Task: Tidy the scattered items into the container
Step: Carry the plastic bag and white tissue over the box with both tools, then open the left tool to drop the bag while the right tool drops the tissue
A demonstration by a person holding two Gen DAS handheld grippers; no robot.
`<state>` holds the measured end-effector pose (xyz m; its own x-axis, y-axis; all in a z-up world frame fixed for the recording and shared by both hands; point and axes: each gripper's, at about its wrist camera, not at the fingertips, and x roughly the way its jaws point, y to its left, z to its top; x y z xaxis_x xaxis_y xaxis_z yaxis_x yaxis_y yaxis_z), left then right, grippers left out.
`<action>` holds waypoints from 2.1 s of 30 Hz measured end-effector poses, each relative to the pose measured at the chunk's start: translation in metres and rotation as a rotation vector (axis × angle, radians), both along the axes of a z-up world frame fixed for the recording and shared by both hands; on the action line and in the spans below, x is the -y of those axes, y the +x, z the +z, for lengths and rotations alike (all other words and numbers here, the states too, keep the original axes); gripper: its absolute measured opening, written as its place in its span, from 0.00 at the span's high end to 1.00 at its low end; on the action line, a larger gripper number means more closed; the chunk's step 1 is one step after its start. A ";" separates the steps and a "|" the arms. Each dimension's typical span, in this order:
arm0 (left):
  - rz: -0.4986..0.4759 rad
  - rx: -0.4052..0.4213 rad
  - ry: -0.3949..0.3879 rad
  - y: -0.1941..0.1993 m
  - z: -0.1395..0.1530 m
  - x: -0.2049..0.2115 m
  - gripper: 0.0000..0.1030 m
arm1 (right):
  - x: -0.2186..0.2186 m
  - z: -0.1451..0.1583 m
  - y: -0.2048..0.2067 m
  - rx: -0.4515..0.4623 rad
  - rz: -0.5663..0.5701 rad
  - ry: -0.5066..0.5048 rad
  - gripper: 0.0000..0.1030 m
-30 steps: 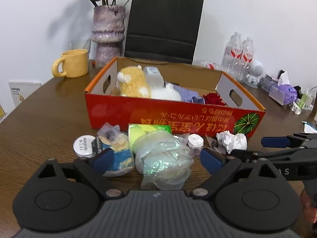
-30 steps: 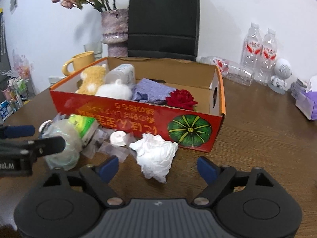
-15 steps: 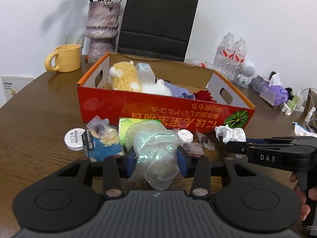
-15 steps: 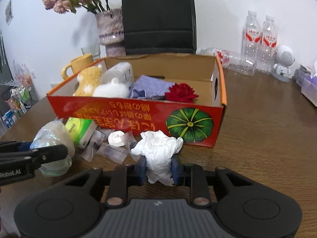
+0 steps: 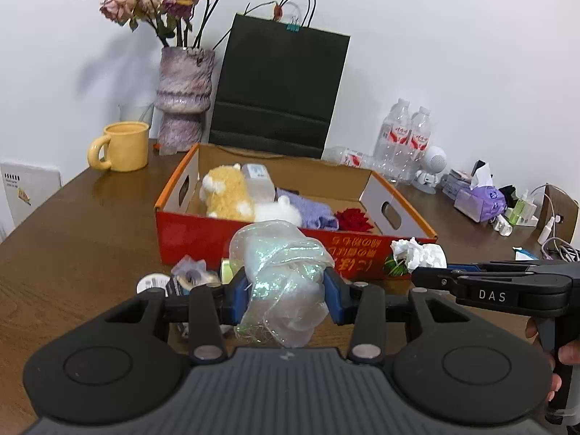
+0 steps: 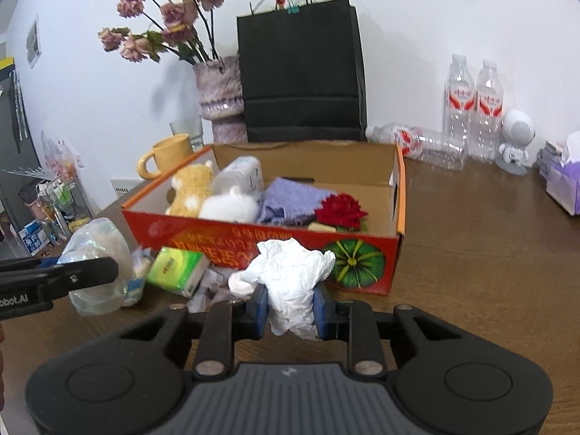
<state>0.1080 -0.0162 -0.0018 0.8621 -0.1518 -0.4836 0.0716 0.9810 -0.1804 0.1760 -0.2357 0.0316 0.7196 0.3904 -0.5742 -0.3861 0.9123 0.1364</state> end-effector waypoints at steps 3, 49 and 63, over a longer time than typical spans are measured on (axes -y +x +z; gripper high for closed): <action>-0.007 0.016 0.007 0.000 0.006 0.001 0.58 | -0.001 0.008 -0.001 0.022 0.006 -0.004 0.76; -0.041 0.010 -0.068 0.173 0.010 0.017 0.58 | -0.036 0.009 0.145 -0.010 -0.034 -0.024 0.76; -0.032 -0.120 -0.091 0.243 -0.020 0.026 0.58 | -0.046 -0.015 0.200 -0.080 -0.009 -0.130 0.76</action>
